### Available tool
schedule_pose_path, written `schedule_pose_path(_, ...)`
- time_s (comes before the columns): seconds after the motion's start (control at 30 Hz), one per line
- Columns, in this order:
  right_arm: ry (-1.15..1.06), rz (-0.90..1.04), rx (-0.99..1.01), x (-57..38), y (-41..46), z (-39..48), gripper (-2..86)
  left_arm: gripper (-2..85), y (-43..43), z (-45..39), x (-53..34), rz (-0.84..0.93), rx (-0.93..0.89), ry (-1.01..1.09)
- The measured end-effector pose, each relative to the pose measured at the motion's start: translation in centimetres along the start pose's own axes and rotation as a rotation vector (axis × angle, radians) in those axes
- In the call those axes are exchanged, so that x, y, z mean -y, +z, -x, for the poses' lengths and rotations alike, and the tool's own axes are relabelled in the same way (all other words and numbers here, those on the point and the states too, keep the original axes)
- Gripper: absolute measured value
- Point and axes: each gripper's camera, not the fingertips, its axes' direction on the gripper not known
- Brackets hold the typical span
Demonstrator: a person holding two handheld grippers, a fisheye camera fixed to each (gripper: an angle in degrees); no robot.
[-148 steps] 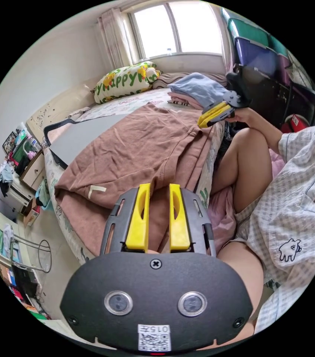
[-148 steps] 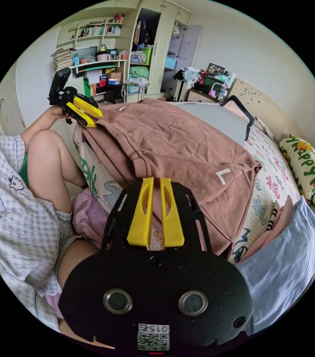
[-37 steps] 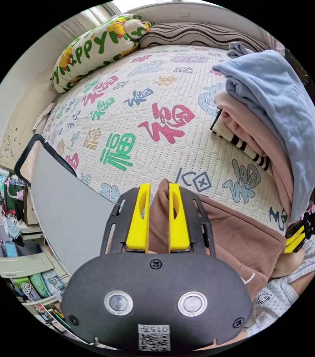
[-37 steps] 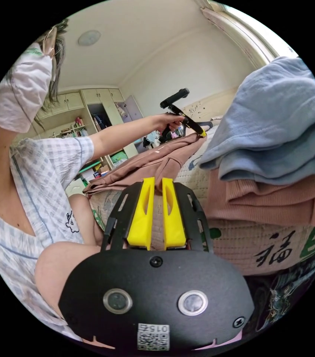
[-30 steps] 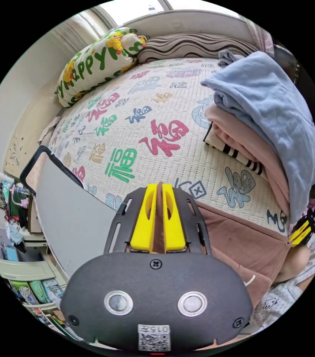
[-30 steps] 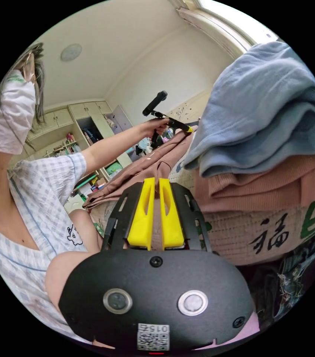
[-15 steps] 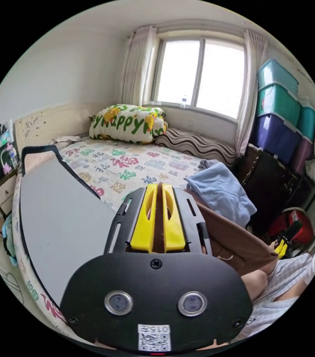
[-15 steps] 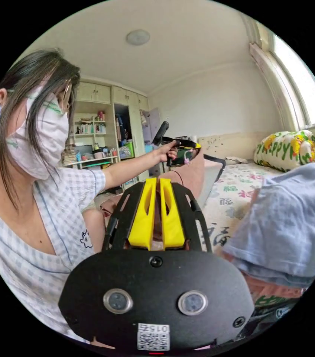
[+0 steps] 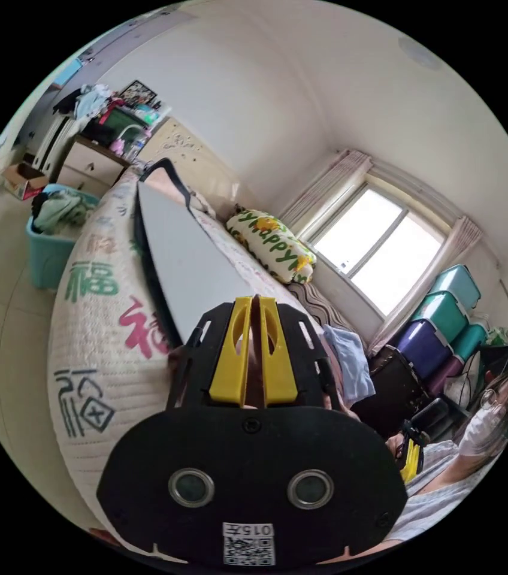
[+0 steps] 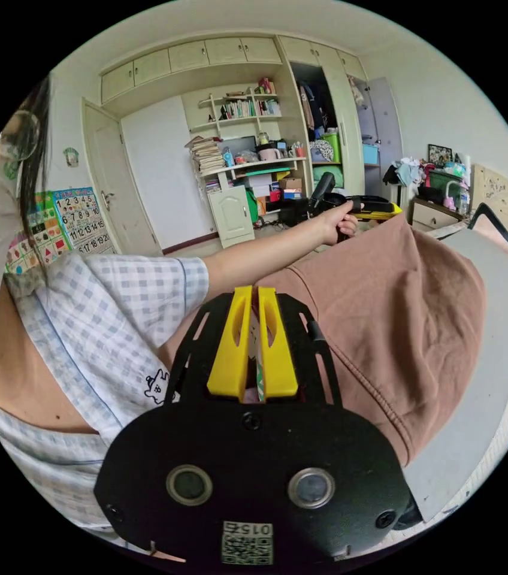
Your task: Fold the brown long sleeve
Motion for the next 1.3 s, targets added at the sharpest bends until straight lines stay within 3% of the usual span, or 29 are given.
schedule_pose_path(0.23, 0.020, 0.133, 0.051, 6.7, 8.4, -0.6, 0.5, 0.1, -1.8, 8.5, -2.9, -0.015, -0.062, -0.114)
schedule_pose_path(0.4, -0.016, 0.169, 0.013, 10.2, 11.9, 0.0, 0.5, 0.1, -2.4, 9.4, -2.6, 0.012, 0.019, -0.073)
schedule_pose_path(0.53, -0.034, 0.335, -0.038, 11.8, 15.4, -0.6, 0.5, 0.5, -3.8, 12.6, -3.6, 0.006, 0.137, -0.233)
schedule_pose_path(0.67, 0.000, 0.336, 0.000, 13.4, 15.8, -1.7, 0.4, 7.0, -4.0, 13.1, -3.7, 0.133, 0.076, -0.177)
schedule_pose_path(0.77, 0.007, 0.332, 0.026, 14.7, 16.1, -1.9, 0.3, 10.3, -3.8, 13.3, -4.0, 0.128, 0.019, -0.191)
schedule_pose_path(0.83, -0.017, 0.357, -0.005, 15.3, 16.6, -1.8, 0.2, 11.1, -2.9, 13.1, -3.9, 0.137, -0.046, -0.179)
schedule_pose_path(0.97, -0.068, 0.381, -0.034, 16.5, 17.2, -1.5, 0.0, 9.5, 0.3, 12.8, -4.1, 0.232, 0.059, -0.160)
schedule_pose_path(1.03, -0.079, 0.380, -0.021, 16.8, 16.9, -1.5, 0.0, 7.0, 1.3, 13.0, -4.1, 0.263, 0.024, -0.152)
schedule_pose_path(1.17, -0.063, 0.349, 0.048, 17.4, 15.5, -2.2, -0.1, 5.0, -0.7, 12.1, -4.1, 0.149, -0.012, -0.070)
schedule_pose_path(1.3, -0.078, 0.351, 0.060, 18.0, 15.1, -2.4, 0.0, 4.6, -1.7, 10.9, -4.1, 0.107, 0.064, 0.005)
